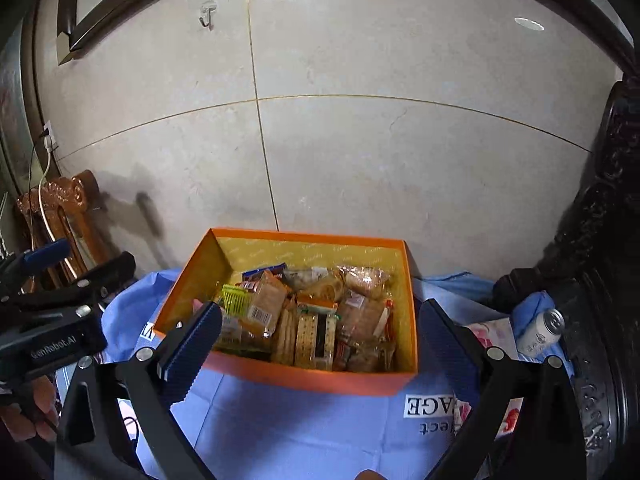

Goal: Organize snacks

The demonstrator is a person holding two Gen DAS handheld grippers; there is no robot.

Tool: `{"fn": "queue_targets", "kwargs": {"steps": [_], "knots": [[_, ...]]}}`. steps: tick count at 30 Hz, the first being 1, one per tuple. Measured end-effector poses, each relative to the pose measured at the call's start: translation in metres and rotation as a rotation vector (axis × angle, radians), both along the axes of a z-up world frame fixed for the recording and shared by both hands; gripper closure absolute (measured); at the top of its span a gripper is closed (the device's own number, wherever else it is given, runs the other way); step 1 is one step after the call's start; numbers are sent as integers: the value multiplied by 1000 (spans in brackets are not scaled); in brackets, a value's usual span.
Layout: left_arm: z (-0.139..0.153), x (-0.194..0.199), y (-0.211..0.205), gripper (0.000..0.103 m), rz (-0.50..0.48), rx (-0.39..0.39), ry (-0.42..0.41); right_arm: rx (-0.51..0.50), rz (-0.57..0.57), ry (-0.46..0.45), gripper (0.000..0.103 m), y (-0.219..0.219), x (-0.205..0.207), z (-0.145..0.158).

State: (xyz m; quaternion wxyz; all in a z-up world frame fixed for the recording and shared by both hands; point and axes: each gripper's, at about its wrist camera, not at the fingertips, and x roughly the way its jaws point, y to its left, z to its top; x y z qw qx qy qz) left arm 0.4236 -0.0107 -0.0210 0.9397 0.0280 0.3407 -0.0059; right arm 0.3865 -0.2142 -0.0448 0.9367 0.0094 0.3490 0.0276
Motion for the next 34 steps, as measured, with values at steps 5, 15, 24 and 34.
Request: {"fn": "queue_targets", "kwargs": {"steps": [5, 15, 24, 34], "knots": [[6, -13, 5, 4, -3, 1, -13, -2, -4, 9, 3, 3, -10, 3], [11, -16, 6, 4, -4, -2, -17, -2, -17, 18, 3, 4, -15, 6], [12, -18, 2, 4, 1, 11, -24, -8, -16, 20, 3, 6, -15, 6], [11, -18, -2, 4, -19, 47, -23, -3, -19, 23, 3, 5, -15, 6]]}}
